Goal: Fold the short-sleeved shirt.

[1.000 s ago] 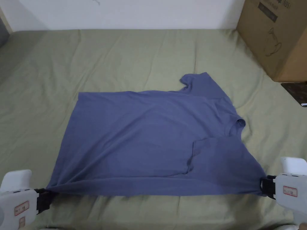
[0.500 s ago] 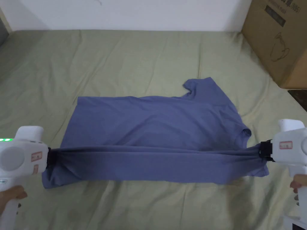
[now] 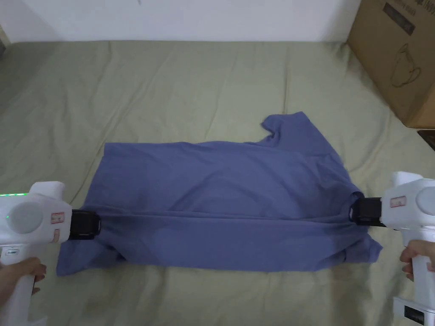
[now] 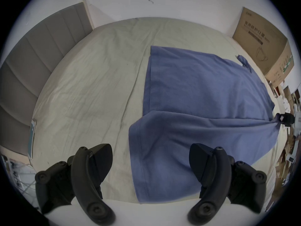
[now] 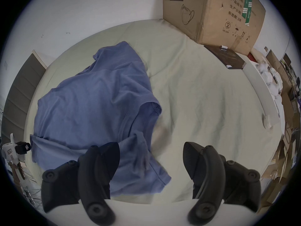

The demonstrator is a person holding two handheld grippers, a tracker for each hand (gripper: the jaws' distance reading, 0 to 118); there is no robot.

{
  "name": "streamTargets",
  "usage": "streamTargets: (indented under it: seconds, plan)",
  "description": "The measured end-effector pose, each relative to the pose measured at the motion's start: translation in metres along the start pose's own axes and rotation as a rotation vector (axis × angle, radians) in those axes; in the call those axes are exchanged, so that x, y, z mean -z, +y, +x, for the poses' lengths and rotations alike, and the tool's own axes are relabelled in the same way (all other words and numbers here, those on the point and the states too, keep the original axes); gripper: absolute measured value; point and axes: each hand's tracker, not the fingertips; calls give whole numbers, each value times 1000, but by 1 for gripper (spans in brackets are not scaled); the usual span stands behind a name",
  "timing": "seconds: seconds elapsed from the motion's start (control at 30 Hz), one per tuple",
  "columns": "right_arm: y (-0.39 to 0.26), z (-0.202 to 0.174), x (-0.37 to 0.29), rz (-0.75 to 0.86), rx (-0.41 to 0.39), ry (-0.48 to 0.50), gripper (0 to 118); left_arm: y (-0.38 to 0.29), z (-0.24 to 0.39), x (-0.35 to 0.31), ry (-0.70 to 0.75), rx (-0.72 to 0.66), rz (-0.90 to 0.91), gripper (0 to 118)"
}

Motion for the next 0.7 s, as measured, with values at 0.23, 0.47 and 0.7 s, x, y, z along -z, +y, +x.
streamTargets:
  seconds: [0.23, 0.47, 0.7]
  plan:
    - [-55, 24, -44, 94, 63, -13, 3, -56, -5, -52, -53, -36, 71, 0]
    - [-100, 21, -57, 83, 57, -3, 0, -86, -2, -53, -72, -50, 54, 3]
    - [-109, 14, -60, 71, 39, 11, 0, -66, -16, -24, -58, -144, 34, 89]
